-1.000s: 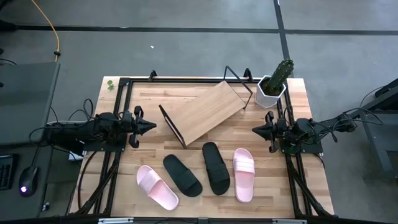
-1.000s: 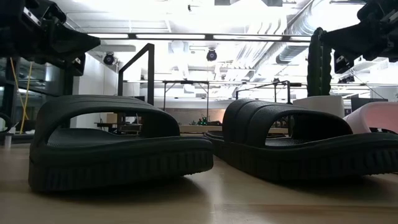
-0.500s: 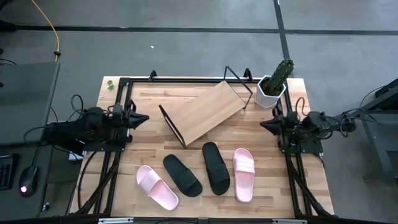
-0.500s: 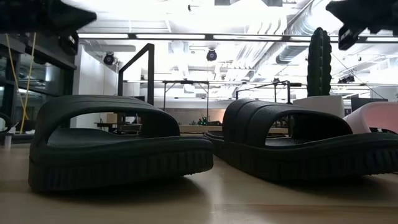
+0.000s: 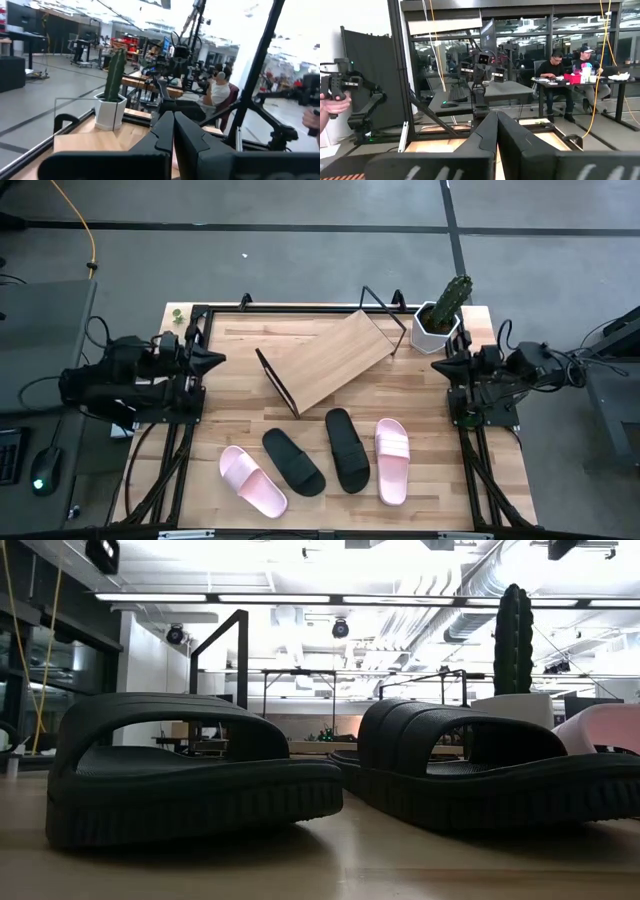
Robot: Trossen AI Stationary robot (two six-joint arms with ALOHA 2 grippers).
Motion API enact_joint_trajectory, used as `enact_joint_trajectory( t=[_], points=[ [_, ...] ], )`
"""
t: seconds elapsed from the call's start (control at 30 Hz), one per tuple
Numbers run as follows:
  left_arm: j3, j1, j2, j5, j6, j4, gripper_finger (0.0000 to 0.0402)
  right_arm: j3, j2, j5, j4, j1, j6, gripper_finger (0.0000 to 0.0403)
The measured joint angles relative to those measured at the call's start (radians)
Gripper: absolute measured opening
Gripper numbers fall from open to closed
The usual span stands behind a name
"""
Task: Pick and place slides into the shelf
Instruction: Put the right pink slide on the shelf
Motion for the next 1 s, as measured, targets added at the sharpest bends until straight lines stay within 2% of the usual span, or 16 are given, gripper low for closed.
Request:
enact_joint_trajectory(
  t=[0.33,0.53,0.67,0.83,1.0],
  points=[
    [0.251,0.000,0.277,0.003,0.029,-0.002,0.0001,0.271,0.233,0.000,-0.140,0.000,-0.044,0.0000],
    [0.416,0.000,0.401,0.003,0.032,-0.034,0.0001,0.463,0.368,0.001,-0.215,0.000,-0.071,0.0000],
    [0.512,0.000,0.461,0.069,0.051,-0.046,0.0001,0.589,0.452,0.001,-0.271,0.000,-0.103,0.0000],
    [0.565,0.000,0.496,0.186,0.054,-0.040,0.0001,0.717,0.535,0.000,-0.285,0.000,-0.155,0.0000],
    [0.569,0.000,0.506,0.204,0.051,-0.042,0.0001,0.811,0.593,-0.046,-0.288,0.000,-0.214,0.0000]
  ],
)
